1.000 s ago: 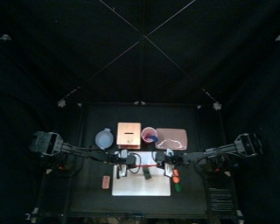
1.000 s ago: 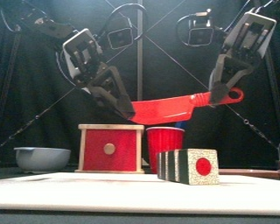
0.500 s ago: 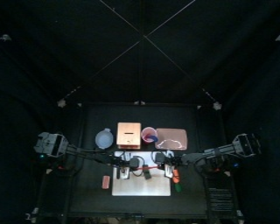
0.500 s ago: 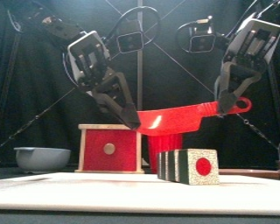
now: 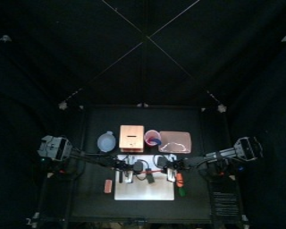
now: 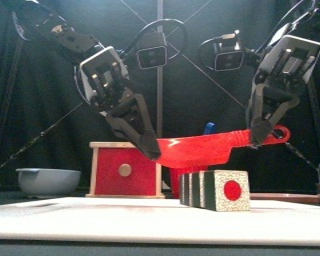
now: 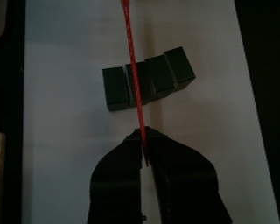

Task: Place sushi on board then cut the sushi with the knife then place the pieces on the plate
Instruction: Cut the sushi into 4 pieces

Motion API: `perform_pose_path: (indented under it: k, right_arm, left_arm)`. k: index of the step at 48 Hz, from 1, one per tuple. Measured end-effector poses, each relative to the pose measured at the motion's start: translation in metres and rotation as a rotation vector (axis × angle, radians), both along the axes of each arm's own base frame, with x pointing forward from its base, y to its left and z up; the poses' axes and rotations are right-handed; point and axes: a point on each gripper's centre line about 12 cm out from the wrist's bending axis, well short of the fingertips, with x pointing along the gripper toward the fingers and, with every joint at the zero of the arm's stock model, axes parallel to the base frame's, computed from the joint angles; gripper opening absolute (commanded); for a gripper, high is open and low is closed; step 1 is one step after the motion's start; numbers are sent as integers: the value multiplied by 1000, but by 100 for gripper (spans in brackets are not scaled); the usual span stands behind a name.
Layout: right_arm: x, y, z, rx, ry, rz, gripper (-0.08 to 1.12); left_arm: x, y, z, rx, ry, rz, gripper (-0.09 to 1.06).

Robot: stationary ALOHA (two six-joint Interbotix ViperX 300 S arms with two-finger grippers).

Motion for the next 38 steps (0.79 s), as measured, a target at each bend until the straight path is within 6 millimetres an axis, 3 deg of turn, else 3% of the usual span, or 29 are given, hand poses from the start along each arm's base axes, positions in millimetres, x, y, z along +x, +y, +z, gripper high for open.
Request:
perform_pose_path:
  k: [38]
  right_arm:
    - [-3,-10,-12,-7,46,-31,50]
  left_arm:
    - [4,2,-8,3,17,5,42]
